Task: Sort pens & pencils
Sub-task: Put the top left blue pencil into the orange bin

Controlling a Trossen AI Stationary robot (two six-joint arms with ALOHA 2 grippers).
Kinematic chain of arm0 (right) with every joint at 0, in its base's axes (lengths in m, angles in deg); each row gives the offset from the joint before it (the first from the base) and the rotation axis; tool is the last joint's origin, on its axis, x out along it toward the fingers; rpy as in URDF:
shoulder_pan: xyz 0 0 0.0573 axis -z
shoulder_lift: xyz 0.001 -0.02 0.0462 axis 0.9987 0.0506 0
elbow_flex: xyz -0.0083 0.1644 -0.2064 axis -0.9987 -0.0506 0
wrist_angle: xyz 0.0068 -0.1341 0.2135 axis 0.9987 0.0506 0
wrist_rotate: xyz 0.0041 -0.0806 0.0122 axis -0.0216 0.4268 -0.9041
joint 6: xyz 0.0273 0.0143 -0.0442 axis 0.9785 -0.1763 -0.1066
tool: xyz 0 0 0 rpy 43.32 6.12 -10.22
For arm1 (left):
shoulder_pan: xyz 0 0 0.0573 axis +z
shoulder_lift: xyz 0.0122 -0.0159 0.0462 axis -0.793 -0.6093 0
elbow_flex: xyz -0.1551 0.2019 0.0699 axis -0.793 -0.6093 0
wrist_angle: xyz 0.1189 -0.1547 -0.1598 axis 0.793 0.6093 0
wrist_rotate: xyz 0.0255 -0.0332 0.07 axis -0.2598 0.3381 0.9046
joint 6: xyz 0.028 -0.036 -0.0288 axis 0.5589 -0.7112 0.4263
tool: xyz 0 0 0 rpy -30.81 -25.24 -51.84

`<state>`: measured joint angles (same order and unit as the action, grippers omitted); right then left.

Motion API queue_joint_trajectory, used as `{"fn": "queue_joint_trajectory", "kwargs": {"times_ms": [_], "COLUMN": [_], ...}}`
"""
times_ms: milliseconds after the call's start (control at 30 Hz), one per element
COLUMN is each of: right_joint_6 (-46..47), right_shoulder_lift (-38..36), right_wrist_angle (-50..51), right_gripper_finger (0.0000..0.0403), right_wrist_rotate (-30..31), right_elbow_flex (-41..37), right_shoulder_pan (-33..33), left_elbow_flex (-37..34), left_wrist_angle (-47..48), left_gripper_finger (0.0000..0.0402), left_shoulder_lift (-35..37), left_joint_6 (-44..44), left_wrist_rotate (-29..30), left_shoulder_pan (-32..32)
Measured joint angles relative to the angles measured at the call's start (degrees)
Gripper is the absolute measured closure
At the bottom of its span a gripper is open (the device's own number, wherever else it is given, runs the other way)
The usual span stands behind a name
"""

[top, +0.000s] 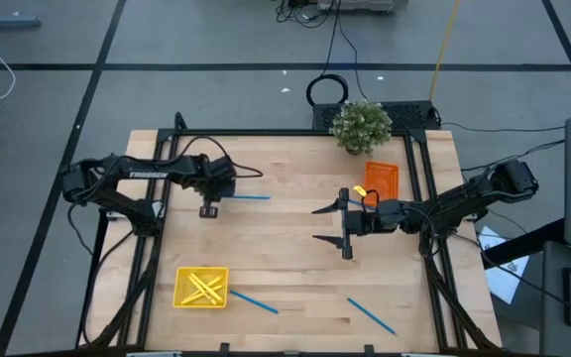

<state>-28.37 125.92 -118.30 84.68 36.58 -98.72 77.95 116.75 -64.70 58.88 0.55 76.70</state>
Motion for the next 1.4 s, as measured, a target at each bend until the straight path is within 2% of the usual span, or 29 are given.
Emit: {"fn": "queue_joint_trajectory", "kwargs": {"times_ms": [233, 533, 700, 867, 1000, 1233, 1400], "right_joint_6": [0.0, 0.2, 0.2, 0.2, 0.2, 0.2, 0.2], "right_shoulder_lift": [0.0, 0.0, 0.0, 0.0, 0.0, 0.0, 0.0], "right_wrist_angle": [0.2, 0.8, 0.8, 0.8, 0.8, 0.8, 0.8], "right_gripper_finger": [0.0124, 0.0124, 0.0124, 0.0124, 0.0124, 0.0124, 0.0124], "right_wrist_rotate": [0.0, 0.0, 0.0, 0.0, 0.0, 0.0, 0.0], "right_elbow_flex": [0.0, 0.0, 0.0, 0.0, 0.0, 0.0, 0.0], "right_shoulder_pan": [0.0, 0.0, 0.0, 0.0, 0.0, 0.0, 0.0], "left_elbow_flex": [0.1, 0.1, 0.1, 0.1, -1.3, -14.1, -22.0], "left_wrist_angle": [-3.1, -10.6, -16.7, -25.2, -37.0, -65.8, -78.1], "left_gripper_finger": [0.0401, 0.0401, 0.0401, 0.0401, 0.0401, 0.0402, 0.0402], "left_shoulder_lift": [4.1, 15.5, 19.7, 20.3, 19.3, 19.2, 19.2], "left_joint_6": [-1.4, -15.1, -17.3, -18.0, -18.2, -21.4, -25.4], "left_wrist_rotate": [-1.0, -4.9, -6.0, -5.4, -3.9, 0.4, 3.4], "left_shoulder_pan": [-0.8, -1.6, -6.1, -12.4, -17.5, -23.9, -26.8]}}
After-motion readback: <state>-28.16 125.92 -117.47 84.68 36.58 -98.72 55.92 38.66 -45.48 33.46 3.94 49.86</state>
